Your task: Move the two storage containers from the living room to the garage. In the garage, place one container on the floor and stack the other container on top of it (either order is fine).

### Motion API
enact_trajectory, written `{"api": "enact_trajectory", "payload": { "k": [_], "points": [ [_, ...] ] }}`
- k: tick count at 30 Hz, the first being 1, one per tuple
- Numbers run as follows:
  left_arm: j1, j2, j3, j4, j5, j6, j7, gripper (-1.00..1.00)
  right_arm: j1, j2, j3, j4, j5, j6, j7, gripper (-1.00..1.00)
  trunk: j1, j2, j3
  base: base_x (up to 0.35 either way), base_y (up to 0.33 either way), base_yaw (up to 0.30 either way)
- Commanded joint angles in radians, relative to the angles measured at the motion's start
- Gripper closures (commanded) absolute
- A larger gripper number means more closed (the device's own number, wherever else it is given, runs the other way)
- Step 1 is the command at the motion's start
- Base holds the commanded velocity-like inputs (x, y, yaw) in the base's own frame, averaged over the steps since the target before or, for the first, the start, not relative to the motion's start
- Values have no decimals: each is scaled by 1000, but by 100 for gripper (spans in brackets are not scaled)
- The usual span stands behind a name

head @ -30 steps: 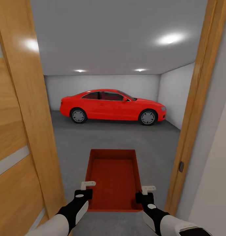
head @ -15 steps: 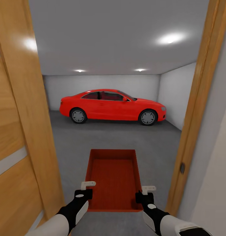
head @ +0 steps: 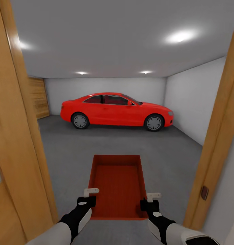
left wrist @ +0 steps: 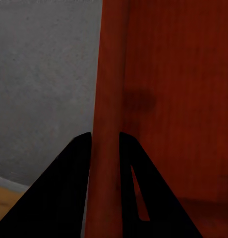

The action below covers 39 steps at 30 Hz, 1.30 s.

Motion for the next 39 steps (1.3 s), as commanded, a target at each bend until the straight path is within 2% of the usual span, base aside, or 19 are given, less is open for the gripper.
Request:
{"api": "enact_trajectory", "payload": {
  "k": [1,12,39],
  "points": [
    [-1,1,81,-6,-17,-28,15,100,0,1,-57,1,13,1,6,100,1,-1,-2,320,0,0],
    [-1,1,81,-5,-17,-28,15,100,0,1,-57,1,13,1,6,100,1,-1,-2,321,0,-63],
    [-1,1,81,-5,-17,-28,15,100,0,1,-57,1,13,1,6,100,1,-1,-2,321,0,-2]
  ]
}}
